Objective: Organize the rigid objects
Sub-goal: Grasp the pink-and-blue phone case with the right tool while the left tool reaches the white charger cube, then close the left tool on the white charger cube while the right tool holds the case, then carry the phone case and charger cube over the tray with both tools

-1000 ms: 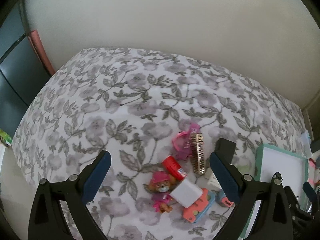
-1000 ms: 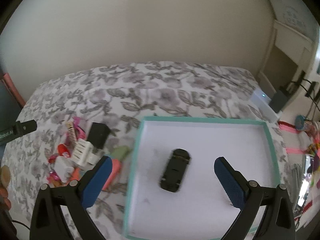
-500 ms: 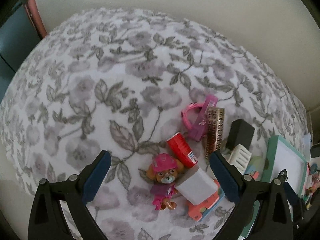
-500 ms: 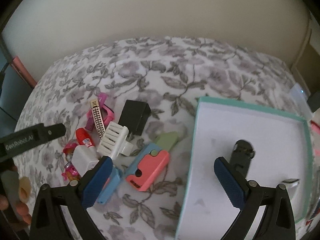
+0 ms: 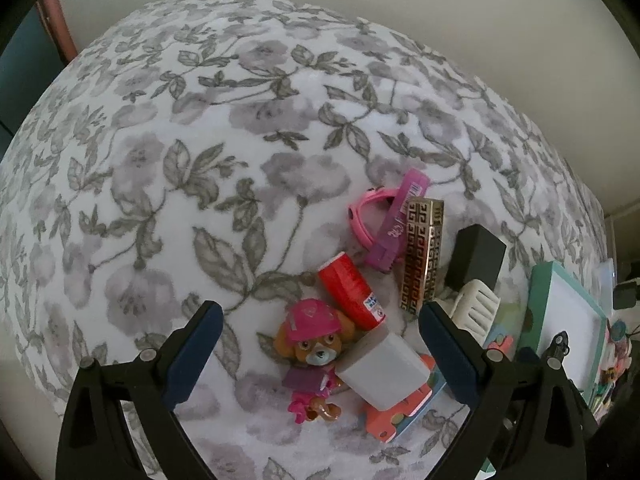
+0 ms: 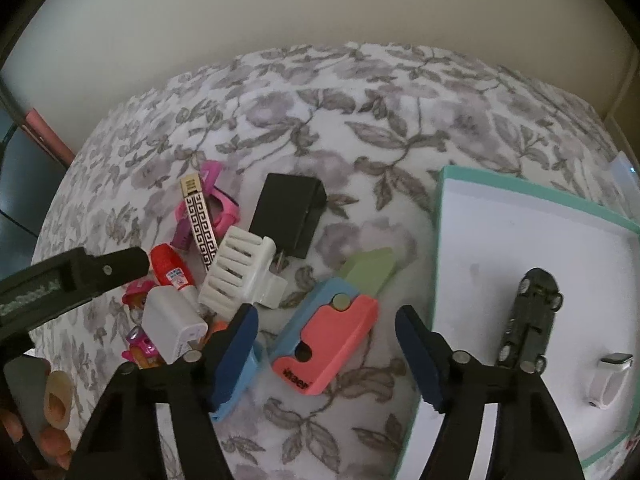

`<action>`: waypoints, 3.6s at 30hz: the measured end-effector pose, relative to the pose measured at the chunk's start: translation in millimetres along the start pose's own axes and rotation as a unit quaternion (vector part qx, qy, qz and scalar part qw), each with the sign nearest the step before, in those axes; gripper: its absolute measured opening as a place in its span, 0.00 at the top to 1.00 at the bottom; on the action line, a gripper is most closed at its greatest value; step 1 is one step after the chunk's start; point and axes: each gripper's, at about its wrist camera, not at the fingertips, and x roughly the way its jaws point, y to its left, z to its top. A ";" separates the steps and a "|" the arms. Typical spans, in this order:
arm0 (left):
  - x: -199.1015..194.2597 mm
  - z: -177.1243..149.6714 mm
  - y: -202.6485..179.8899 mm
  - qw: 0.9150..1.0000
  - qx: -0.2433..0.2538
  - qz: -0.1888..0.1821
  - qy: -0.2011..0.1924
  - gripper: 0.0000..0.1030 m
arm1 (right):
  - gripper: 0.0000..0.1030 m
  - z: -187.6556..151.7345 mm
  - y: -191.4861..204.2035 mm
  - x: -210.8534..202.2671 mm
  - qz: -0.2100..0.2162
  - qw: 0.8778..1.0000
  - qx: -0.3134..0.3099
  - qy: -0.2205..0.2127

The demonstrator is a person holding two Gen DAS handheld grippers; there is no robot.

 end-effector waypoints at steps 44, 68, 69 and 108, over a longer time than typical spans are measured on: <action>11.2 -32.5 -63.7 0.984 0.168 0.051 0.035 0.21 | 0.51 -21.0 7.2 23.4 -0.043 0.997 -0.054 0.024; 0.2 -36.8 -75.0 0.975 0.218 0.042 0.009 0.54 | 0.51 -20.6 2.2 19.1 -0.024 0.998 -0.041 0.033; -0.6 -35.8 -73.9 0.976 0.214 0.038 0.008 0.54 | 0.51 -21.1 1.6 18.6 -0.023 0.998 -0.039 0.034; -102.0 -26.1 -93.4 0.975 0.181 -0.039 -0.125 0.55 | 0.53 10.1 -46.1 -129.3 -0.014 0.992 0.043 -0.120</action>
